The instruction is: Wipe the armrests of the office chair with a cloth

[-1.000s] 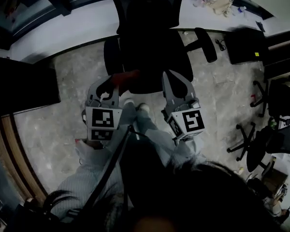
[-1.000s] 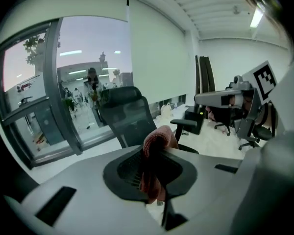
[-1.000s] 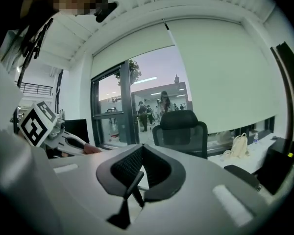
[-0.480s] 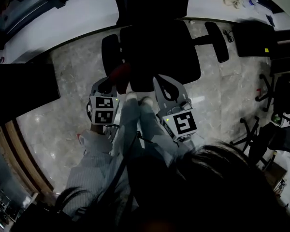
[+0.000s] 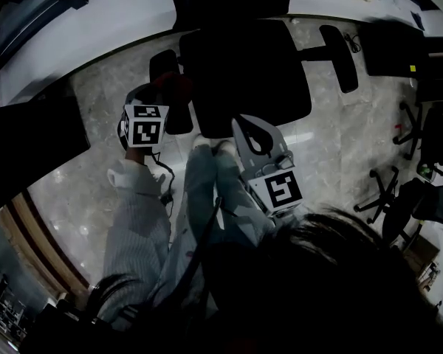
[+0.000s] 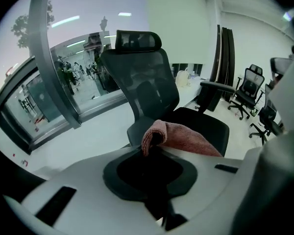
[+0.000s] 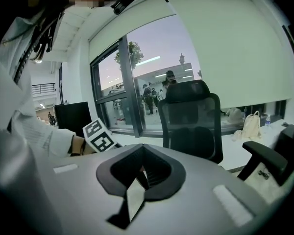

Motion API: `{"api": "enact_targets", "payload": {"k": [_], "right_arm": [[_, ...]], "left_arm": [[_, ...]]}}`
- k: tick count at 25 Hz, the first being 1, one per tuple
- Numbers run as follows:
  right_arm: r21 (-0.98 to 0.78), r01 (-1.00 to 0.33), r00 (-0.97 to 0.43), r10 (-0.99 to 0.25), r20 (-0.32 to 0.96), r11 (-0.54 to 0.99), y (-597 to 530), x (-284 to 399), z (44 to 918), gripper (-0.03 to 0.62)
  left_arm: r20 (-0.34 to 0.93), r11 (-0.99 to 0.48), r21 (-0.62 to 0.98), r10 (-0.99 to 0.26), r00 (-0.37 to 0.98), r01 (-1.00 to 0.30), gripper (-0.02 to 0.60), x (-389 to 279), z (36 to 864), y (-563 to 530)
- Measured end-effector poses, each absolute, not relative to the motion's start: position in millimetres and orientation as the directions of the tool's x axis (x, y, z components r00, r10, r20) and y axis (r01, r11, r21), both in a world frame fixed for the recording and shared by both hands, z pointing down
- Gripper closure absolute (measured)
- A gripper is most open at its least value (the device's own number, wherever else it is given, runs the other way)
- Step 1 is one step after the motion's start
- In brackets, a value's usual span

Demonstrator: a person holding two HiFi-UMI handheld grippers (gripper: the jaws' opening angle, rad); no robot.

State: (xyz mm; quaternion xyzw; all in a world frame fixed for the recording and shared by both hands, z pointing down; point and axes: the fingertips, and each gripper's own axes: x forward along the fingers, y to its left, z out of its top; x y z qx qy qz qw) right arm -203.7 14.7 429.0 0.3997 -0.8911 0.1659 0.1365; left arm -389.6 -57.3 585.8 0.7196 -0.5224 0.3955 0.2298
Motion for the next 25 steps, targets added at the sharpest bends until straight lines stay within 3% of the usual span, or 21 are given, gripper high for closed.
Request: {"api": "enact_targets", "payload": {"k": [6,10,18,25], "right_arm": [[-0.200,-0.785,-0.610,-0.675,0.415,0.587,11.0,-192.7,444.0,0.593],[-0.215,-0.794,-0.601,-0.685,0.411,0.568,16.1,-176.5,449.4,0.592],[-0.239,-0.767,-0.640,-0.676,0.366,0.596,14.4,-188.8,425.5,0.592],[-0.231,-0.742,-0.667,-0.652,0.360,0.630,24.0,-191.6,418.6,0.593]], "left_arm": [[0.805,-0.353,-0.140,-0.585,0.101,-0.925,0.552,-398.9,601.5,-143.0],[0.845,-0.370,-0.142,-0.528,0.082,-0.918,0.552,-392.2,604.7,-148.1],[0.930,-0.399,0.158,-0.246,0.272,-0.903,0.552,-363.2,599.1,-36.1],[0.918,-0.435,0.149,-0.272,0.288,-0.888,0.552,-329.6,578.0,57.6]]}}
